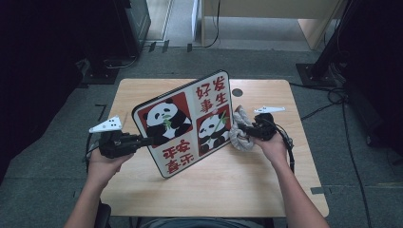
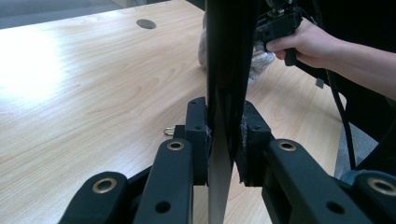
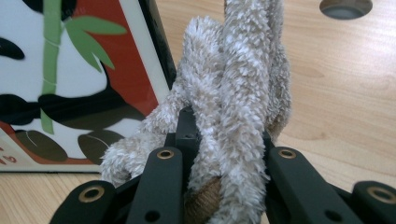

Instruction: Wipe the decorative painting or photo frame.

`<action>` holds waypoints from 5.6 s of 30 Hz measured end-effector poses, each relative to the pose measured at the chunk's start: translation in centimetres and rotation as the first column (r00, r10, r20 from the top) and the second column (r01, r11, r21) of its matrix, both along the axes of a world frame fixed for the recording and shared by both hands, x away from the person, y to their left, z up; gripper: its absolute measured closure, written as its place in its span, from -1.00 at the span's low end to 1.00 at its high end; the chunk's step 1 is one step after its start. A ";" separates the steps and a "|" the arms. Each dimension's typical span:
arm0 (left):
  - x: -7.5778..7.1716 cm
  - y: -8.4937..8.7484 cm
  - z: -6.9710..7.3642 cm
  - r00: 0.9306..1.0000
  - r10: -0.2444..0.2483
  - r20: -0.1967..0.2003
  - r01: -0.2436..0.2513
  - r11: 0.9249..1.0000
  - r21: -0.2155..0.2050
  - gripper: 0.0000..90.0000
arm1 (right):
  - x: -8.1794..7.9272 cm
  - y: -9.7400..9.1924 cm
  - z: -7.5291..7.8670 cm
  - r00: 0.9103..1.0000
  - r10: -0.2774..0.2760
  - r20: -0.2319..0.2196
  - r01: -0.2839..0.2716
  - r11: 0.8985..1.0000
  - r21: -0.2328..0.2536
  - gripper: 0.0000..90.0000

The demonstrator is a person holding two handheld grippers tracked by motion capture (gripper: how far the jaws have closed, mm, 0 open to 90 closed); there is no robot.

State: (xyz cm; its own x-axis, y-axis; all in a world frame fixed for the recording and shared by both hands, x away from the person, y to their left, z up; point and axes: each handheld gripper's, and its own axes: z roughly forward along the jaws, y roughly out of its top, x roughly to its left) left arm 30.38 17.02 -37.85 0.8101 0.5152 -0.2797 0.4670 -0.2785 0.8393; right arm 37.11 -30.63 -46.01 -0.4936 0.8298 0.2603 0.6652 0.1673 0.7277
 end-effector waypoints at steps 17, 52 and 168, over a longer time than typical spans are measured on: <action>0.0 0.1 0.0 1.000 0.000 -0.002 0.000 1.000 -0.005 0.74 | -0.4 -0.6 -0.6 1.000 -0.007 0.002 0.007 1.000 -0.012 0.66; 0.0 0.2 -0.1 1.000 0.011 -0.008 -0.011 1.000 0.014 0.67 | 0.1 -6.8 1.2 0.982 -0.173 0.070 0.177 0.982 -0.064 0.64; 2.0 2.1 -2.6 0.985 0.164 -0.043 -0.161 0.984 0.080 0.22 | -5.5 -1.7 1.8 0.994 -0.043 0.101 0.048 0.998 -0.048 -0.17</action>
State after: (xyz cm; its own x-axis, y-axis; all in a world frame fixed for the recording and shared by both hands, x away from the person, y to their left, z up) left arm 32.34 19.15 -40.43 0.7000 0.6601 -0.2727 0.5516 -0.2572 0.7934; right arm 31.65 -32.32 -44.19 -0.4760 0.8630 0.1694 0.5976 0.1761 0.7822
